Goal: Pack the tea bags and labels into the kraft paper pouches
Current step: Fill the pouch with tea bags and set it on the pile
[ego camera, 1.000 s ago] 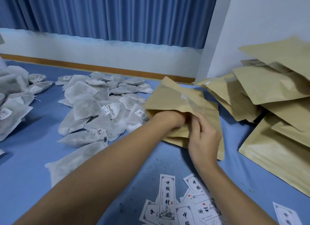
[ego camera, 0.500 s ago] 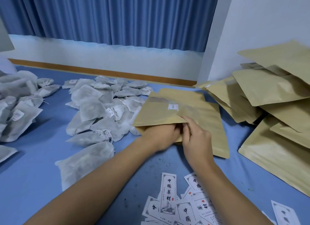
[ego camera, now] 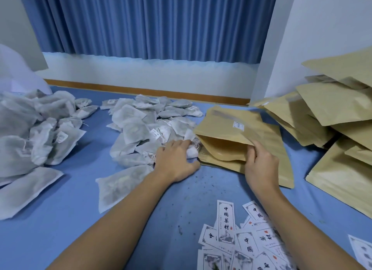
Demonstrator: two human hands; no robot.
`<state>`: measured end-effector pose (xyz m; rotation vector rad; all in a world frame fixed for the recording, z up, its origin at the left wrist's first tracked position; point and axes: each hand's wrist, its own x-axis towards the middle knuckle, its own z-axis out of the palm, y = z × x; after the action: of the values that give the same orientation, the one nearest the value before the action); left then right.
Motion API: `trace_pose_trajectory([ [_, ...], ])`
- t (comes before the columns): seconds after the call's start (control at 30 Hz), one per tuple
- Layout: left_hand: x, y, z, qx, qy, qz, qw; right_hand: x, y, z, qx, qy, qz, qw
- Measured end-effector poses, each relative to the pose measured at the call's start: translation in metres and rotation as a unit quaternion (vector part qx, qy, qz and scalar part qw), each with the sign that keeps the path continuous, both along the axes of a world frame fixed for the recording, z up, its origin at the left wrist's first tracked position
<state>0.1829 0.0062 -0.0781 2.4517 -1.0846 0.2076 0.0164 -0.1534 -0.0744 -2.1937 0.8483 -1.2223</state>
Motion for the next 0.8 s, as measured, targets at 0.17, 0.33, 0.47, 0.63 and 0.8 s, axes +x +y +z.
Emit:
trace_pose_trajectory([
  [0.17,-0.001,0.002,0.001,-0.091,-0.036,0.039,0.994,0.000,0.000,-0.001,-0.006,-0.004,0.006,1.000],
  [0.33,-0.012,0.005,0.011,-0.329,-0.046,0.087,0.939,0.001,0.000,-0.001,-0.007,0.000,-0.001,1.000],
  [0.47,-0.020,0.004,0.017,-0.439,-0.171,-0.052,0.880,0.000,0.000,-0.001,0.005,-0.007,0.002,1.000],
  [0.63,-0.050,-0.006,0.016,-0.285,-0.256,-0.266,0.885,0.000,0.001,0.000,0.010,-0.018,0.002,1.000],
  [0.8,-0.076,-0.018,0.013,-0.150,-0.257,-0.306,0.904,0.001,0.000,0.001,0.008,-0.035,-0.011,0.999],
])
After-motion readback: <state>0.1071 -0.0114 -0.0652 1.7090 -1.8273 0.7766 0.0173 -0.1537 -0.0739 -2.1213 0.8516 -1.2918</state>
